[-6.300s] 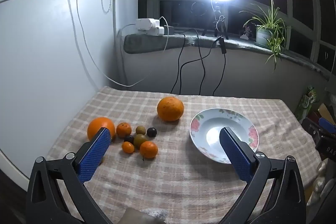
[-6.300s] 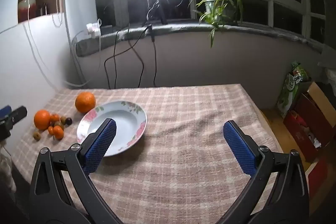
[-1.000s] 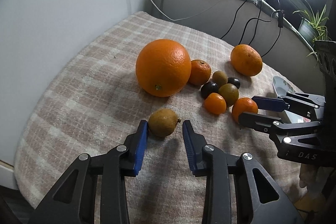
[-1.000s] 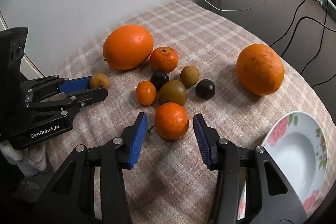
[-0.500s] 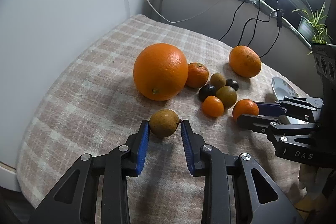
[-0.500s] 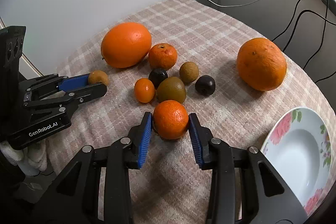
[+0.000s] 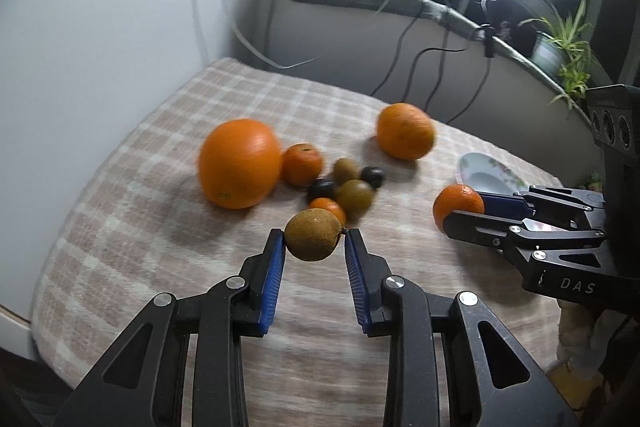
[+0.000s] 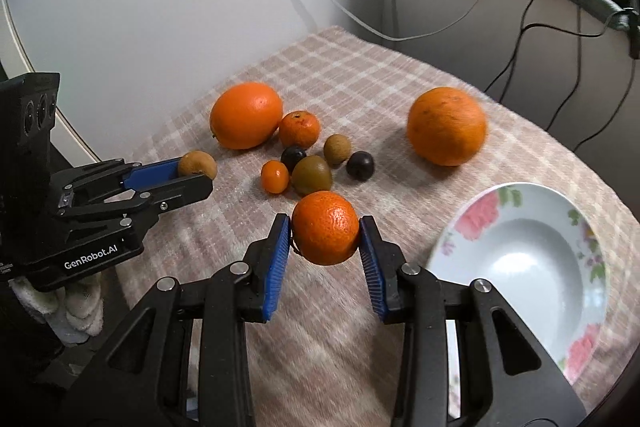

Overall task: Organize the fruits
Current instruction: 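Carry the kiwi in the left tool and tangerine in the right tool over the plate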

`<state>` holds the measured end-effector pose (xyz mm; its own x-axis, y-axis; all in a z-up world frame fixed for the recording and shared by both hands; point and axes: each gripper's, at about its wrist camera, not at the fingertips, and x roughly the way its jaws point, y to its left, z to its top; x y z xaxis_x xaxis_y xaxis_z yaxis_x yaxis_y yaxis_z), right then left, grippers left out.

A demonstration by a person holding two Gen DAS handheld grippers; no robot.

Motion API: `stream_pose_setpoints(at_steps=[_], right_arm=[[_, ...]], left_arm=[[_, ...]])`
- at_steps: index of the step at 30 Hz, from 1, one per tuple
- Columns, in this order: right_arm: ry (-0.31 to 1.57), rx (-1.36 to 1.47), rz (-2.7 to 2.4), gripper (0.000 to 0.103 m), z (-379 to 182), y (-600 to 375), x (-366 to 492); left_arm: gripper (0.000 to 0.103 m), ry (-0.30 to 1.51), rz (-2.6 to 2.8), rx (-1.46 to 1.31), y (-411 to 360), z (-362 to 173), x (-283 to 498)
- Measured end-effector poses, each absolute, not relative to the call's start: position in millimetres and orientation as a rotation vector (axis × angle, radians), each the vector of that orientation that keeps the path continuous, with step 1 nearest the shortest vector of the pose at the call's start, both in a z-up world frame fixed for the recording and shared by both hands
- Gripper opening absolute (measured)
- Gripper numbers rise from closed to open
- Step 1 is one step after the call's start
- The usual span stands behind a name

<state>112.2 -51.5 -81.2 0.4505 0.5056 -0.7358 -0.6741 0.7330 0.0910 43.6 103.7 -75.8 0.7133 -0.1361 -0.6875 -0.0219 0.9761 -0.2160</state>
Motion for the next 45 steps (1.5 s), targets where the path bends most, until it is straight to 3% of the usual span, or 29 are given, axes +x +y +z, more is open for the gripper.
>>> stream_pose_setpoints(at_steps=[10, 26, 45], right_arm=[[0.781, -0.185, 0.648, 0.037, -64.7, -108.3, 96.4], [0.809, -0.141, 0.491, 0.037, -85.2, -189.3, 87.6], [0.825, -0.16, 0.44, 0.037, -99.2, -209.3, 89.8]], left_arm=[[0.029, 0.753, -0.179, -0.189, 53.8, -62.0, 42.6], [0.029, 0.78, -0.355, -0.084, -39.3, -64.3, 55.5], [0.029, 0.825, -0.357, -0.053, -64.5, -76.0, 65.6]])
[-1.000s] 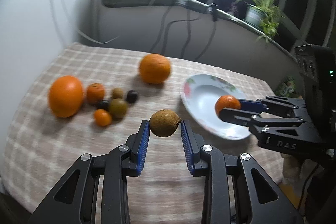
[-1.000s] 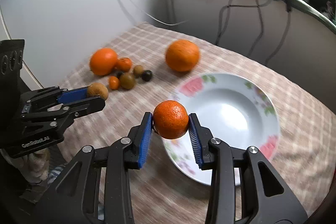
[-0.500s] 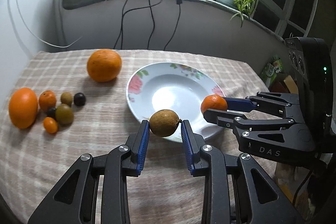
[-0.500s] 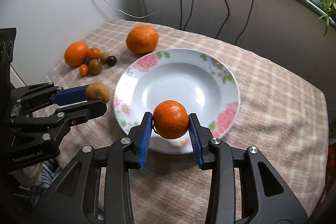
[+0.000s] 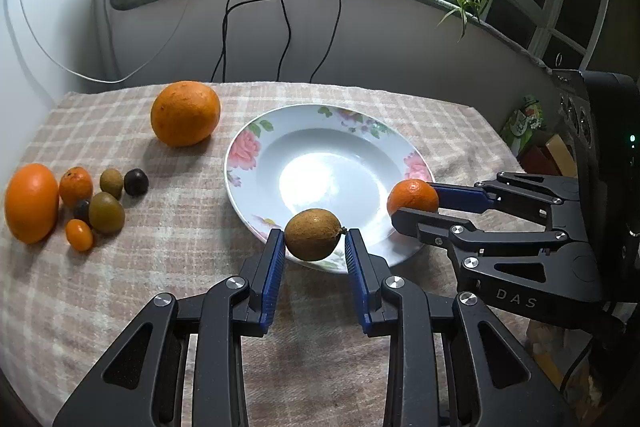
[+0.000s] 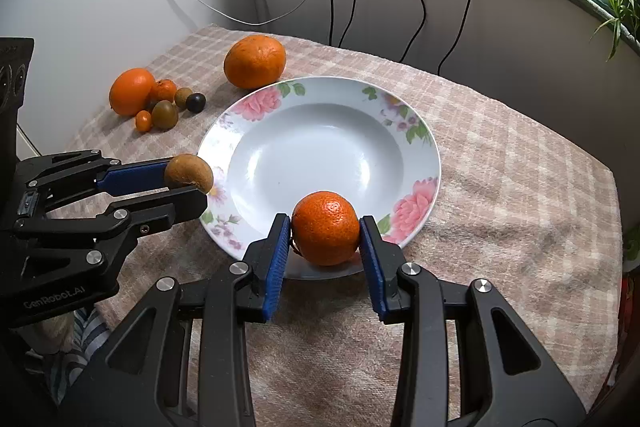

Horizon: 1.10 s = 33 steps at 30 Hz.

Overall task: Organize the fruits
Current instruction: 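Carry the kiwi in the left tool and tangerine in the right tool over the plate, then open the left tool dropping the kiwi while the right tool releases the tangerine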

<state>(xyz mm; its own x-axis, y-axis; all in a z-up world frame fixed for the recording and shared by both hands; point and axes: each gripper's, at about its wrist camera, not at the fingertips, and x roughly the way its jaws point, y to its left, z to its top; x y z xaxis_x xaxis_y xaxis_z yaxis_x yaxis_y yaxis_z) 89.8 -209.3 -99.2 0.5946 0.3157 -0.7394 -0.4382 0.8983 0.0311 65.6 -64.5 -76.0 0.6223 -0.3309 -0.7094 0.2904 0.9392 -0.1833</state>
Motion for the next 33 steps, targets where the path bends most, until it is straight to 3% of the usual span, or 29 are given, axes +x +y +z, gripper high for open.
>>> stream_pose_setpoints(at_steps=[10, 15, 22, 25, 33], right_arm=[[0.817, -0.161, 0.434, 0.038, -98.1, -209.5, 89.4], [0.797, -0.154, 0.417, 0.061, -93.5, -211.8, 89.6], [0.782, -0.152, 0.391, 0.063, -89.8, -218.5, 89.5], [0.77, -0.14, 0.38, 0.071, -87.0, -221.9, 89.6], [0.743, -0.117, 0.378, 0.071, -77.0, -224.1, 89.5]], left_arm=[[0.03, 0.828, -0.362, -0.038, -67.3, -76.0, 65.7], [0.041, 0.819, -0.357, -0.04, -64.6, -74.8, 64.6], [0.056, 0.8, -0.334, -0.048, -58.0, -72.1, 62.9], [0.065, 0.792, -0.322, -0.054, -54.4, -70.9, 62.8], [0.067, 0.734, -0.275, -0.036, -45.8, -64.6, 63.7]])
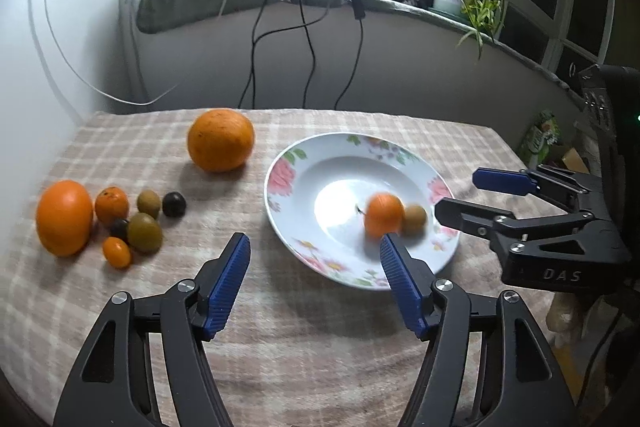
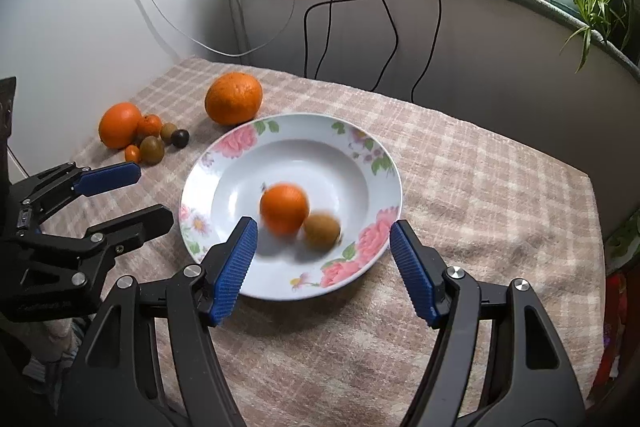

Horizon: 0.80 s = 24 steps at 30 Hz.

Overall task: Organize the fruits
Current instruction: 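Open the left tool dropping the kiwi while the right tool releases the tangerine, then move both open tools back toward the large orange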

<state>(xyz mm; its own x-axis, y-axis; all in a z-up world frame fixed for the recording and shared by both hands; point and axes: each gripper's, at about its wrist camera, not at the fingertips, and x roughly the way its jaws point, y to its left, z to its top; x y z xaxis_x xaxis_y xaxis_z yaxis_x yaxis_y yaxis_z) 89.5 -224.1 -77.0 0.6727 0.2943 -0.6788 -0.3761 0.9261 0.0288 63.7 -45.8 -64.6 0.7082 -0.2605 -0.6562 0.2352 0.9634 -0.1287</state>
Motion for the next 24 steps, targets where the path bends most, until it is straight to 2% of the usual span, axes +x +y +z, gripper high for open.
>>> stream_pose_setpoints(at_steps=[16, 20, 24], right_arm=[[0.7, -0.099, 0.434, 0.072, -53.4, -208.4, 102.5], [0.716, -0.092, 0.437, 0.083, -48.5, -202.7, 115.4], [0.723, -0.062, 0.462, 0.085, -42.9, -194.9, 129.2]], left_arm=[[0.067, 0.731, -0.247, -0.066, -16.2, -55.0, 80.6], [0.067, 0.734, -0.238, -0.07, -4.7, -52.5, 90.5], [0.068, 0.74, -0.229, -0.067, 7.0, -52.0, 102.1]])
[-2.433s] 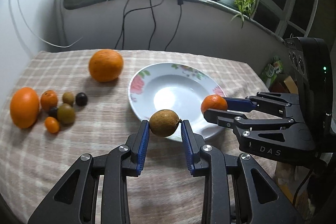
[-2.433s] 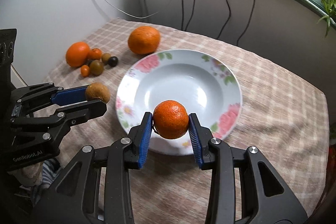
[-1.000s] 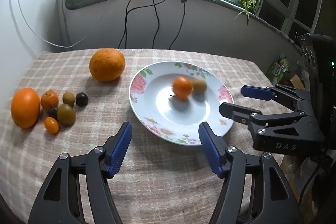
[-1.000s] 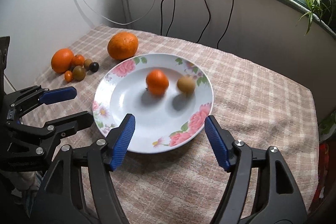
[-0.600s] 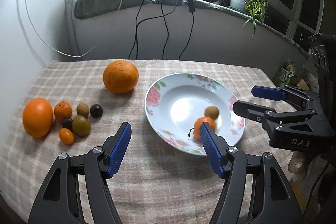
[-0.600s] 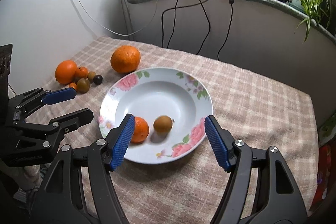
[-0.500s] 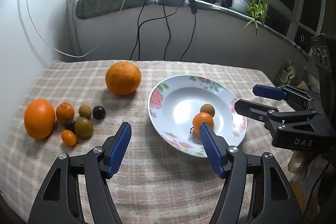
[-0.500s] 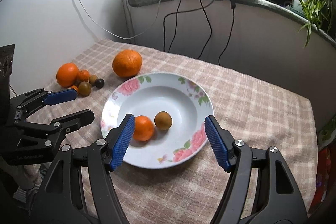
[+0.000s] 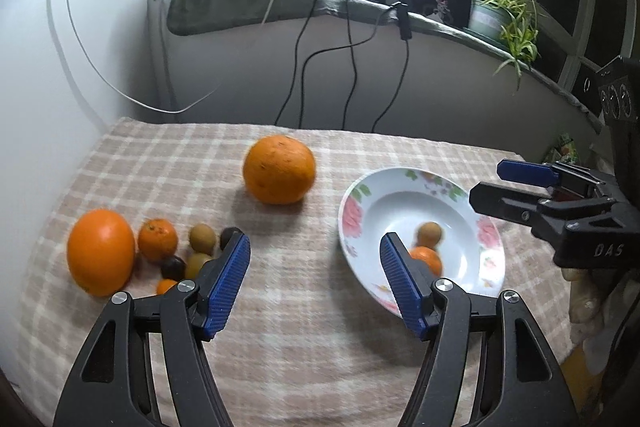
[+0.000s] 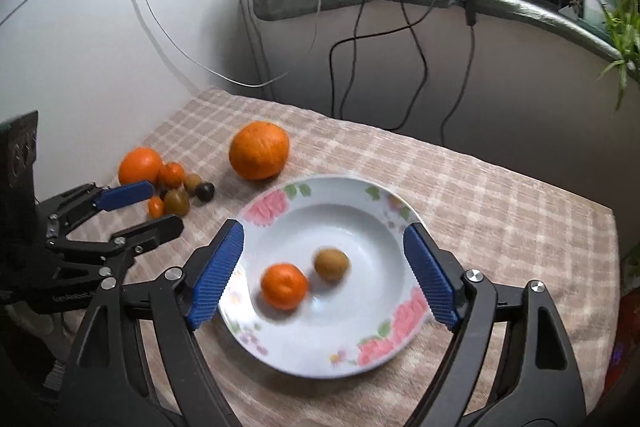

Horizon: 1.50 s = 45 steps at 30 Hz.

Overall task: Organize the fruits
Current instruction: 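Move both open tools back toward the large orange, then close the right tool around the large orange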

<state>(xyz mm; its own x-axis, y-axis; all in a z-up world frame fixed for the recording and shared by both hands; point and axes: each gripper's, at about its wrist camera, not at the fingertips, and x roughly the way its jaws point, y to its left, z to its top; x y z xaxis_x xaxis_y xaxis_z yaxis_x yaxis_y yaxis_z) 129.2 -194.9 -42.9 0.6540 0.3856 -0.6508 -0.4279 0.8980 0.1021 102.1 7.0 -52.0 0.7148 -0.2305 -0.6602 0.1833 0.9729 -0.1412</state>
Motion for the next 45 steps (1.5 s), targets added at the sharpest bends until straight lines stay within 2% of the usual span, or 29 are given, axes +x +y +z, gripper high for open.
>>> stream_pose_setpoints(at_steps=[2, 14, 30, 45], right_arm=[[0.728, -0.049, 0.481, 0.085, -40.4, -188.5, 137.6], [0.808, 0.02, 0.557, 0.085, -42.7, -165.8, 187.7], [1.004, 0.189, 0.647, 0.085, -72.4, -136.4, 260.9], [1.063, 0.161, 0.658, 0.085, -88.6, -106.0, 283.4]], left_arm=[[0.072, 0.75, -0.233, -0.077, 12.2, -53.6, 108.1], [0.072, 0.814, -0.261, -0.105, 28.1, -69.6, 148.5], [0.072, 0.889, -0.297, -0.214, 37.5, -91.4, 197.9], [0.072, 0.934, -0.297, -0.255, 37.5, -103.6, 222.2]])
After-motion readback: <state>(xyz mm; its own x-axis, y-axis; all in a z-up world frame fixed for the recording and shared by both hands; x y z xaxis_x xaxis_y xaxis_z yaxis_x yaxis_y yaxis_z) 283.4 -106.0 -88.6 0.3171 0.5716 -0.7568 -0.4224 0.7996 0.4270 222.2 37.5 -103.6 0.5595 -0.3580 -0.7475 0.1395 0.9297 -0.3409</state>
